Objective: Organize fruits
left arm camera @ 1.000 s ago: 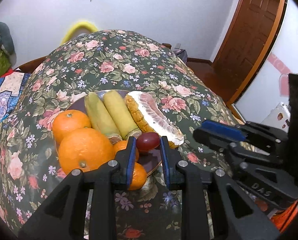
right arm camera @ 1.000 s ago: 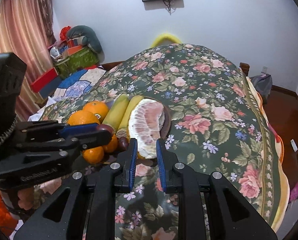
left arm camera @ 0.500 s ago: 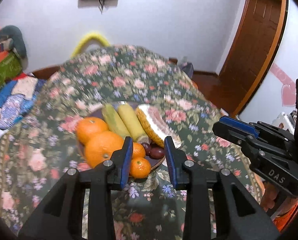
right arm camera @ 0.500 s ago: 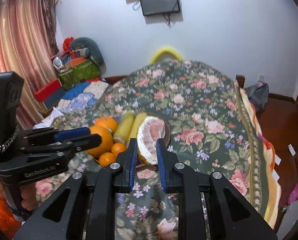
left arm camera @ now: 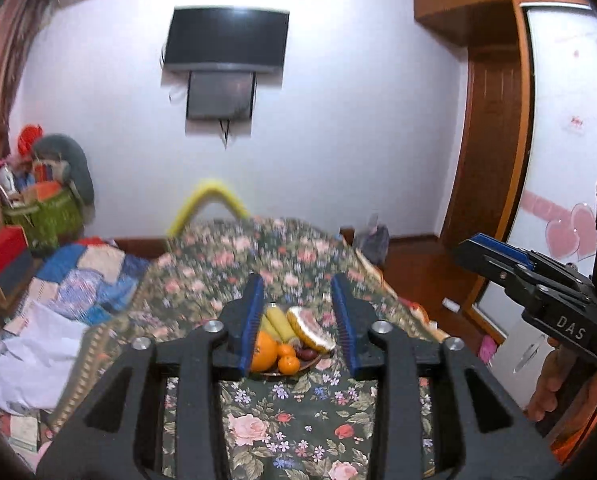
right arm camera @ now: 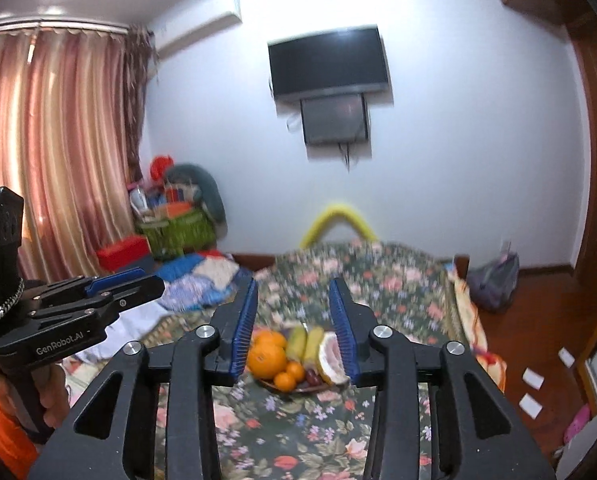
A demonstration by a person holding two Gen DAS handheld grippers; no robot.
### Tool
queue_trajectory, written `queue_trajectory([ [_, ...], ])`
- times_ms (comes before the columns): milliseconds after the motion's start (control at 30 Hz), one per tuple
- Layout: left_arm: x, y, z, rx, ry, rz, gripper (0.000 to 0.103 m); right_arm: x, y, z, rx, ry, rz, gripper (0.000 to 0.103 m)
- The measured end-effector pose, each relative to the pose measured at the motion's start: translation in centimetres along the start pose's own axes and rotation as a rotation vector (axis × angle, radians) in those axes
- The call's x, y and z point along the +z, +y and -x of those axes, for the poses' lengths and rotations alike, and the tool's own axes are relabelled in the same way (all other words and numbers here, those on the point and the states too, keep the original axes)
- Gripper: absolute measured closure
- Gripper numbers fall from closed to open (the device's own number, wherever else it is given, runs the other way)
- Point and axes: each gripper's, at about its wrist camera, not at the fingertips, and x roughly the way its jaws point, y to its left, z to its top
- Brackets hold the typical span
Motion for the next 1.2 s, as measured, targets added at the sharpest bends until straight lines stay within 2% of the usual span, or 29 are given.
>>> queue_trajectory([
  [67, 0.2, -0.5, 2.5, 0.014, -0.055, -0.011, 0.051, 0.3, 0.9, 2.0, -0.007, -0.045, 0.004, 0.051],
  [133, 0.3, -0.9, 4.2, 0.029, -0.093, -0.025, 0.037, 0.5, 1.7, 3.8, -0.017, -0.086, 0.008, 0.045],
  [200, 0.2, -1.3, 6.0, 0.043, -0.132, -0.038, 0.032, 0.6, 2.3, 4.7, -0.022, -0.105, 0.013, 0.039],
  [267, 0.1, -1.5, 7.2, 0.050, -0.155, -0.045, 0.028, 0.6, 2.8, 5.4, -0.033, -0.127, 0.013, 0.026],
  [333, 0.0, -1.7, 8.1, 0.048, -0.175, -0.044, 0.015, 0.4, 3.1, 5.9, -0.048, -0.148, 0.012, 0.019],
  [500, -0.5, -2.1, 9.3, 0.059, -0.191, -0.048, 0.006, -0.2, 3.4, 5.7, -0.066, -0.155, 0.011, 0.008],
  [567, -0.8, -2.1, 9.5, 0.061, -0.191, -0.044, 0.003, -0.4, 3.5, 5.9, -0.076, -0.155, 0.010, 0.001],
  [633, -1.0, -2.1, 9.6, 0.062, -0.189, -0.037, 0.001, -0.6, 3.5, 5.7, -0.092, -0.158, 0.013, 0.000],
  [1200, -1.3, -1.9, 9.1, 0.067, -0.168, -0.027, 0.000, -1.4, 3.6, 6.7, -0.104, -0.134, 0.020, 0.000],
])
